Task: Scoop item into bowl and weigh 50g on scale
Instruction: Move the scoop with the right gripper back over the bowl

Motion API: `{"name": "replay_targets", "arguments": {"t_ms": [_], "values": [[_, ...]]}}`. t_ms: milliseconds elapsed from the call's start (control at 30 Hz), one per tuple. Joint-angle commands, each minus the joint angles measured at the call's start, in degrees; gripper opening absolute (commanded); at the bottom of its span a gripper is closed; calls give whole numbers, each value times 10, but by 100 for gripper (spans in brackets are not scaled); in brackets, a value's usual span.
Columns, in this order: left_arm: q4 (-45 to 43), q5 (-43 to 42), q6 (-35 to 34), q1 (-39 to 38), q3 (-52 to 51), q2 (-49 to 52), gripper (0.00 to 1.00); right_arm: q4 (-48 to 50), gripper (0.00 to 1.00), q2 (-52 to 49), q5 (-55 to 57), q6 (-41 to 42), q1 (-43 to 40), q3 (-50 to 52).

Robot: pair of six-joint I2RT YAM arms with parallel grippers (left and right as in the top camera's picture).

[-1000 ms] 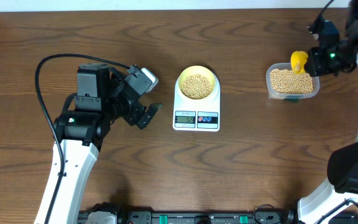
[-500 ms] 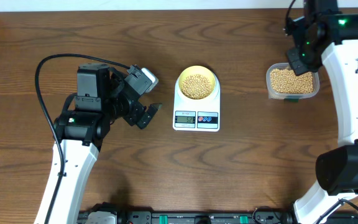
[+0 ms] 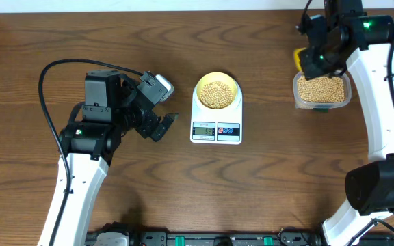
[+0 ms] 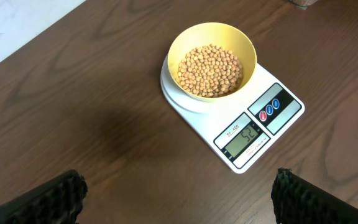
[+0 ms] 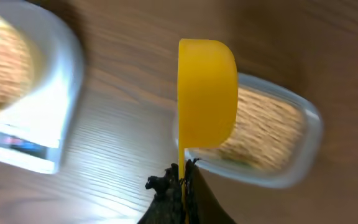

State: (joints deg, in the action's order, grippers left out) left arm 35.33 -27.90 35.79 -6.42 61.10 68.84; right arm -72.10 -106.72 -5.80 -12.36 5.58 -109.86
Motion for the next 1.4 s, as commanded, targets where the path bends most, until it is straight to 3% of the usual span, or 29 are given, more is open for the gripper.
{"name": "replay_targets", "arguments": {"t_ms": [0, 333, 733, 1367], "values": [[-2, 4, -7, 3, -7, -3, 97, 25, 1, -3, -146, 32, 23, -3], [-2, 4, -7, 3, -7, -3, 97, 100, 1, -3, -196, 50, 91, -27], [-2, 4, -7, 3, -7, -3, 97, 93, 1, -62, -96, 12, 194, -26], [-2, 4, -7, 3, -7, -3, 97, 67, 1, -115, -31, -31, 215, -13]]}}
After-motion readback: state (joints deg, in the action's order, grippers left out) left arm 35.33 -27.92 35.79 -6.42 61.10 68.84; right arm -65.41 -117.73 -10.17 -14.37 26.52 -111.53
